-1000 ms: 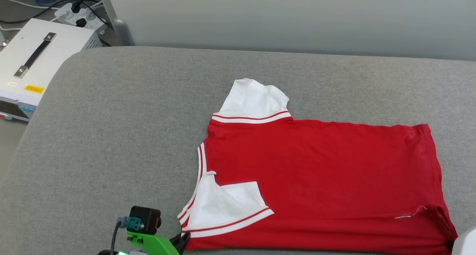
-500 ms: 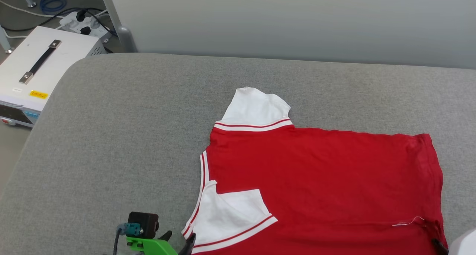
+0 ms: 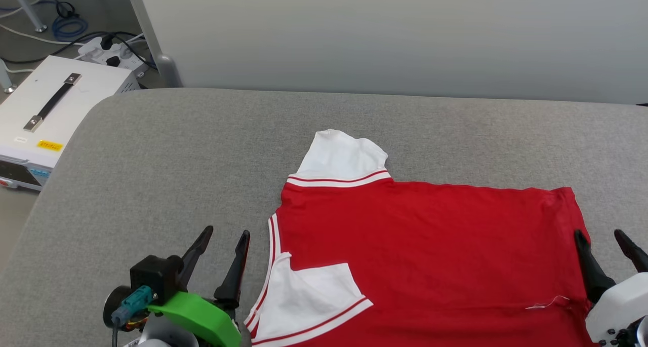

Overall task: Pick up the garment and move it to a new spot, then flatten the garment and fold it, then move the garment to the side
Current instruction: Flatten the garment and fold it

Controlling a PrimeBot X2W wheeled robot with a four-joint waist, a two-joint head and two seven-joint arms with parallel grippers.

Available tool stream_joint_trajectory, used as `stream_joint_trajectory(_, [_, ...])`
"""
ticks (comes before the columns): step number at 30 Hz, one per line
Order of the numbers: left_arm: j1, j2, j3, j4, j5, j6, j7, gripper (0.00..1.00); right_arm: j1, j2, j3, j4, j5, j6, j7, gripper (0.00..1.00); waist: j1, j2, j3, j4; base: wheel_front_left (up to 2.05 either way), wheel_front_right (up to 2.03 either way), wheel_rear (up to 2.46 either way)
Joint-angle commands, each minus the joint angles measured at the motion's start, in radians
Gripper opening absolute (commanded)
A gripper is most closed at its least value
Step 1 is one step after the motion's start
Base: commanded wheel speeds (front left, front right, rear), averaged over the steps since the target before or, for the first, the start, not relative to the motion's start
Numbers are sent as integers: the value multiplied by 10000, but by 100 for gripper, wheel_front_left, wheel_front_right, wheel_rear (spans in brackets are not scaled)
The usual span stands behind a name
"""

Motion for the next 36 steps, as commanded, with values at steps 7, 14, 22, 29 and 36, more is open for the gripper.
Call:
stream_joint_trajectory(7, [264,-878,1100,-527,743,-379,-265,100,61,267,638,116,-58,-78,-1834,100,0,0,-27,-122,0,0,0])
stream_joint_trajectory(14, [850,-1846,2321,-496,1653,-1196,-269,100,45,649,765,418,-266,-78,-2644,100,0,0,89,-202,0,0,0])
stream_joint_trajectory(22, [928,-2417,2939,55,2122,-1995,-270,100,-80,668,779,498,-272,-78,-2986,100,0,0,232,-347,0,0,0])
stream_joint_trajectory(29, [141,-1988,2631,568,2302,-2455,231,100,-312,594,1037,256,-298,-78,-2913,100,0,0,676,-870,0,0,0])
stream_joint_trajectory(36, [-2115,-985,2245,1265,2101,-2744,2736,100,-670,512,1238,-262,-459,-78,-2771,100,0,0,1865,-1602,0,0,0])
